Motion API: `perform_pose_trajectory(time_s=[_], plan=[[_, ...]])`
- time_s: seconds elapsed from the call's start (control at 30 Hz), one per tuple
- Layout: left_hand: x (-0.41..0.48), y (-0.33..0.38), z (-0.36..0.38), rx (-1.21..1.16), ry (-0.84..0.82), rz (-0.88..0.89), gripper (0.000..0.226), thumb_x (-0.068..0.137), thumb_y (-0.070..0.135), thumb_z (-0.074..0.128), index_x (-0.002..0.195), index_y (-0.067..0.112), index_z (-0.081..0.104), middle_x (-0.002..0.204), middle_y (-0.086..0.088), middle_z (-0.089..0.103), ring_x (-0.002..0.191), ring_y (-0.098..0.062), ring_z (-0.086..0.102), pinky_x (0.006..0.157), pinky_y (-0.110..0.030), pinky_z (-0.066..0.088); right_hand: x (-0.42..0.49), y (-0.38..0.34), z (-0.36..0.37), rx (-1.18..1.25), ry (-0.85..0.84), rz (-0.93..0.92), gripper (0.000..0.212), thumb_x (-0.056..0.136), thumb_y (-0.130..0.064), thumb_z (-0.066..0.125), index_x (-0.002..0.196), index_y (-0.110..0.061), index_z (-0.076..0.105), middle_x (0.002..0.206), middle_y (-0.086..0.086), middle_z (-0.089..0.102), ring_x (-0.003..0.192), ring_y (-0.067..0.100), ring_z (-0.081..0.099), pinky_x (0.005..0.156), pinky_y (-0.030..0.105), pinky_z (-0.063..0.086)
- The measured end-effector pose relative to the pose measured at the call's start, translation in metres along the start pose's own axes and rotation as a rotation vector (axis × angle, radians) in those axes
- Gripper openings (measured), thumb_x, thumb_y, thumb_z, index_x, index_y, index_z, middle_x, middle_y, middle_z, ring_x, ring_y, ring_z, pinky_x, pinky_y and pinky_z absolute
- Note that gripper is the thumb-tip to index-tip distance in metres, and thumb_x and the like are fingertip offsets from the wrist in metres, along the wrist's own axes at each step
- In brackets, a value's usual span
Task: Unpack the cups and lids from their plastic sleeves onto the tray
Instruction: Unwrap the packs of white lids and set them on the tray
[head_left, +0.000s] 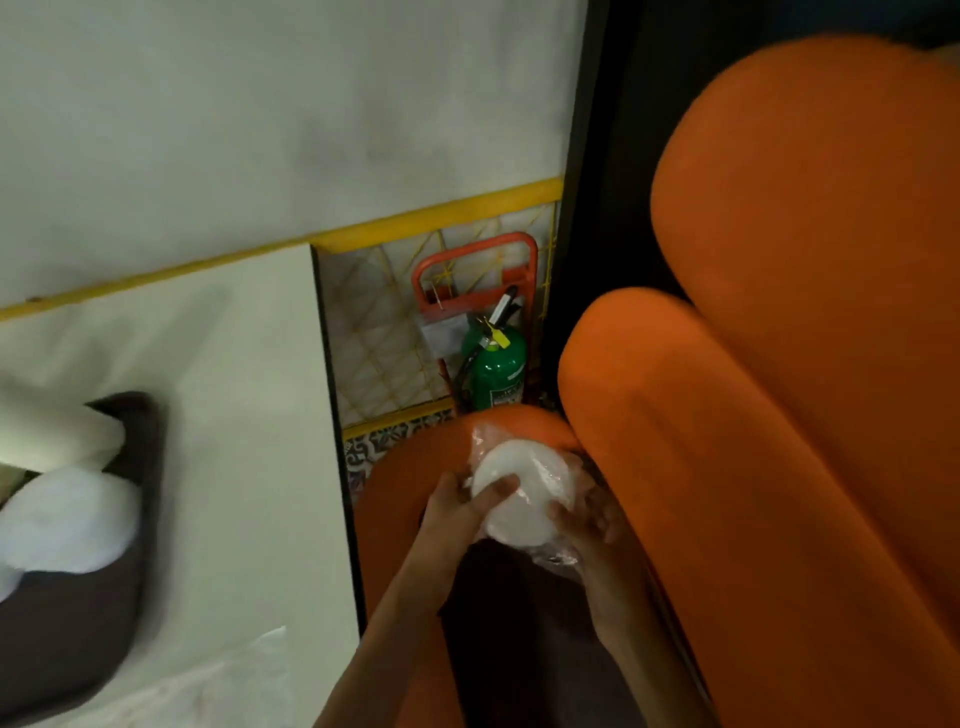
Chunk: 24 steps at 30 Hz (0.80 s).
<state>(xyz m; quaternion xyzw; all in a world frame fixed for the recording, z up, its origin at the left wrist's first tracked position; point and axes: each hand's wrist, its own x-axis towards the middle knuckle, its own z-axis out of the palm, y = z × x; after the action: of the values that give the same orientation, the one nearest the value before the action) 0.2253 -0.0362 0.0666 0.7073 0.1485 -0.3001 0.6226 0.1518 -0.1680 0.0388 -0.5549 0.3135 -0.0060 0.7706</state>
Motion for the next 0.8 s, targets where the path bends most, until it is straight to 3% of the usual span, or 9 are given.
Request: perform_pose_trajectory(time_s=[0.1,0.2,0.3,0.4,0.47,0.57,0.63,0.73,0.8], plan=[[-0.045,0.023,-0.043,-0.008,-0.090,0.089,0.054,0.066,0.034,0.083,0.113,0.018,0.062,0.104,-0.003,0.071,0.094,-0.017,0.069,0.082,-0.034,0.057,-0.032,-0.026,0.039,-0.034,-0.071,-0.053,0.074,0.052,-0.035,0.082,0.119,-0.017,0.057,0.114,0.003,0.066,0.099,0.014,0.066,0.071,0.026,0.056],[-0.084,0.029,-0.088,-0.046,-0.067,0.155,0.063,0.057,0.042,0.079,0.114,0.021,0.061,0.106,-0.001,0.071,0.097,-0.017,0.067,0.070,-0.026,0.055,-0.064,-0.041,0.078,-0.015,-0.120,-0.041,0.068,0.061,-0.018,0.084,0.121,-0.020,0.051,0.115,0.001,0.062,0.099,0.010,0.063,0.070,0.021,0.055],[-0.123,0.025,-0.140,-0.137,-0.002,0.171,0.078,0.048,0.050,0.078,0.118,0.022,0.058,0.111,-0.002,0.067,0.102,-0.020,0.064,0.069,-0.022,0.052,-0.106,-0.041,0.119,-0.019,-0.166,0.073,0.061,0.070,-0.045,0.063,0.125,-0.026,0.048,0.116,-0.001,0.060,0.101,0.011,0.061,0.084,0.031,0.053],[-0.158,0.013,-0.192,-0.194,-0.005,0.184,0.076,0.054,0.043,0.080,0.123,0.021,0.055,0.117,-0.004,0.065,0.106,-0.021,0.063,0.073,-0.025,0.054,-0.145,-0.027,0.155,-0.184,-0.263,0.300,0.082,0.061,-0.079,0.033,0.116,-0.023,0.057,0.115,0.006,0.064,0.106,0.024,0.061,0.096,0.042,0.046],[-0.184,0.002,-0.233,-0.207,-0.030,0.193,0.078,0.055,0.039,0.082,0.125,0.019,0.054,0.119,-0.006,0.064,0.109,-0.023,0.062,0.079,-0.033,0.056,-0.174,-0.015,0.185,-0.254,-0.347,0.376,0.097,0.055,-0.086,0.018,0.109,-0.018,0.062,0.107,0.007,0.069,0.101,0.025,0.065,0.095,0.042,0.045],[-0.219,-0.016,-0.280,-0.165,-0.094,0.198,0.078,0.051,0.038,0.082,0.122,0.022,0.055,0.115,-0.004,0.067,0.105,-0.022,0.065,0.081,-0.037,0.056,-0.205,-0.003,0.219,-0.221,-0.459,0.386,0.101,0.059,-0.088,0.018,0.107,-0.015,0.067,0.111,0.015,0.069,0.109,0.030,0.062,0.104,0.047,0.041],[-0.245,-0.028,-0.306,-0.121,-0.143,0.203,0.073,0.053,0.035,0.082,0.120,0.024,0.056,0.111,-0.002,0.069,0.102,-0.019,0.066,0.079,-0.034,0.056,-0.223,0.005,0.239,-0.186,-0.542,0.370,0.091,0.072,-0.083,0.029,0.112,-0.011,0.069,0.117,0.018,0.066,0.112,0.031,0.061,0.103,0.047,0.042],[-0.279,-0.049,-0.341,-0.054,-0.167,0.222,0.061,0.063,0.027,0.081,0.119,0.024,0.057,0.110,-0.001,0.069,0.102,-0.019,0.066,0.086,-0.037,0.056,-0.249,0.012,0.268,-0.072,-0.558,0.365,0.061,0.080,-0.057,0.058,0.114,-0.007,0.068,0.115,0.016,0.066,0.100,0.026,0.064,0.089,0.039,0.050],[-0.294,-0.064,-0.360,-0.050,-0.139,0.208,0.059,0.065,0.026,0.080,0.119,0.025,0.057,0.110,-0.001,0.069,0.102,-0.018,0.066,0.087,-0.037,0.055,-0.261,0.009,0.284,-0.026,-0.563,0.306,0.039,0.093,-0.039,0.047,0.108,-0.009,0.068,0.109,0.010,0.070,0.097,0.020,0.068,0.083,0.034,0.052]])
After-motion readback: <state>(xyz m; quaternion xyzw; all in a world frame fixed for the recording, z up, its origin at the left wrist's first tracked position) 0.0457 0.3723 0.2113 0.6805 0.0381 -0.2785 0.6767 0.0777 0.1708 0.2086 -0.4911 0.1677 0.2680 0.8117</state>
